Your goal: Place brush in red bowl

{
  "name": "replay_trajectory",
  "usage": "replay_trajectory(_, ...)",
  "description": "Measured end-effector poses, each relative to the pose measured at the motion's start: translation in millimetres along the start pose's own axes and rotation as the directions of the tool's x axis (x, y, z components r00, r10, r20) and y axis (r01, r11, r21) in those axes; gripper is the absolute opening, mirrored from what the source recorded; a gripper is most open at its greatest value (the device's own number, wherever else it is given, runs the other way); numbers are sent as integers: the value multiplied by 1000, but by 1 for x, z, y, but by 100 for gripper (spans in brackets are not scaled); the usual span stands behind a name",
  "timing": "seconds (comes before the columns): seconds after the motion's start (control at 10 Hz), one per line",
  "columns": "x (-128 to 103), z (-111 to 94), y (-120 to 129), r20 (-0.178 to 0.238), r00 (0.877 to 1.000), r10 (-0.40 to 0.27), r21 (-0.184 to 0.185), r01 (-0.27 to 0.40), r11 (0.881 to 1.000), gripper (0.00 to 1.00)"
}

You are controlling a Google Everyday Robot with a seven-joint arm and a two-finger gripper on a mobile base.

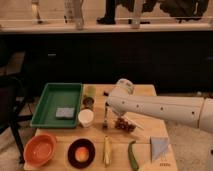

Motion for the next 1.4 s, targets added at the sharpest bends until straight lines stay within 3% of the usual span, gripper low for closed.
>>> replay_trajectory(0.7,-8,-3,3,7,1000,-30,0,30,1000,0)
replay_trajectory(1.1,-55,-32,37,22,988,-155,20,155,988,0)
replay_trajectory(1.4,-66,-60,48,36,974,-222,58,220,974,0)
